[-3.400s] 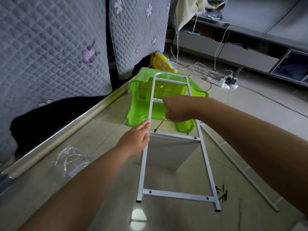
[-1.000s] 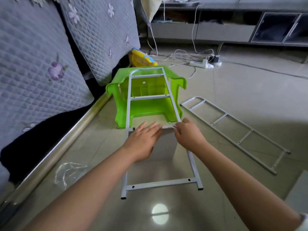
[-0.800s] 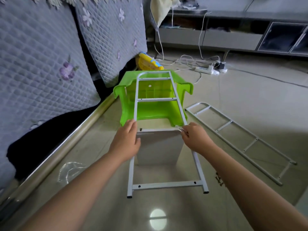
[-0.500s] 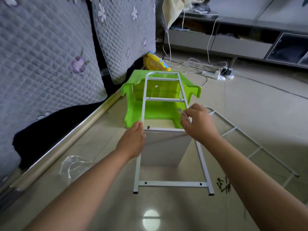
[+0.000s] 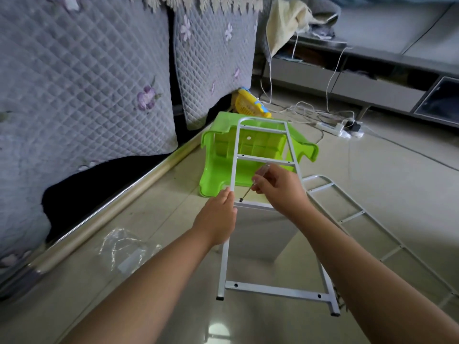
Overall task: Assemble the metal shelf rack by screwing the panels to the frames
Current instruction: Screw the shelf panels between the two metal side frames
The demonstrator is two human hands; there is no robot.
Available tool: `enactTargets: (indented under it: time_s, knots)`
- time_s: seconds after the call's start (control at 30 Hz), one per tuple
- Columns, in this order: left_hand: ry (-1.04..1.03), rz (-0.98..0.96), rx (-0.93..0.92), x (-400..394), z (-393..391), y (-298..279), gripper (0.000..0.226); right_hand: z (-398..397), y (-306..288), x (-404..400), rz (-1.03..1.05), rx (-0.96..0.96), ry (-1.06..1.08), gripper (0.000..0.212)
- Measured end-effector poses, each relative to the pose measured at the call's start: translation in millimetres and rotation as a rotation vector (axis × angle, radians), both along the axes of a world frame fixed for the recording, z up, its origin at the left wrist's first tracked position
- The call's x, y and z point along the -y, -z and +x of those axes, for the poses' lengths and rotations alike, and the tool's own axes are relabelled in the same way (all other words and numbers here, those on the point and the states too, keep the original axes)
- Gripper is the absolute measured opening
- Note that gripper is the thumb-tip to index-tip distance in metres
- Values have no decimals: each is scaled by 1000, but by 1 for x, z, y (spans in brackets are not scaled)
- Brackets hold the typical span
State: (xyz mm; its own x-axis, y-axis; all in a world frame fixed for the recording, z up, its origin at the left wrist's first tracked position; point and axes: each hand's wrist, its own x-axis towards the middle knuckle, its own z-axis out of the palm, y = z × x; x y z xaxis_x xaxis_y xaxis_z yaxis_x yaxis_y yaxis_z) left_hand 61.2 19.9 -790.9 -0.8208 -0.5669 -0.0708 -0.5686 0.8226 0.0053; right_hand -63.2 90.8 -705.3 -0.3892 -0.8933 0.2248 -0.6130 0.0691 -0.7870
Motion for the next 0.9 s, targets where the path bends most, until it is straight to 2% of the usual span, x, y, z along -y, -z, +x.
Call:
enactTargets:
  time_s: [0.03,0.13,0.2,0.27,0.33,0.47,0.53,0.6,0.67,0.7,0.8,0.9]
  knots:
    - [-13,19,-2,0,0,-1,96,0,0,1,-2,2,8,11]
    - [-2,-56,-55,1,0,-4,54,0,-1,2,6,25,13,8]
    - [20,-54,-46,6,2,5,44,0,-2,1,8,27,4,8]
    - [35,-98,-117,7,1,11,47,0,-2,1,10,19,0,9]
    - [55,-59,-123,2,-1,5,58,0,-2,2,17,12,-6,11]
    - [-85,49,-147,1,2,5,77,0,-3,3,42,-37,-19,13]
    - [-111,34,-161,-1,2,5,61,1,-6,3,54,-92,-24,13]
    - [-129,26,-191,-3,3,1,51,1,-10,5,58,-190,-32,3]
    - [-146,32,-228,-5,3,-1,52,0,-15,7,86,-302,-46,25]
    - [-150,47,-226,-6,3,-3,52,0,-18,9,114,-364,-59,28]
    - [-164,78,-188,-8,4,-7,53,-2,-27,14,227,-528,-76,21]
    - [-184,109,-168,-9,3,-10,53,1,-36,16,376,-709,-54,29]
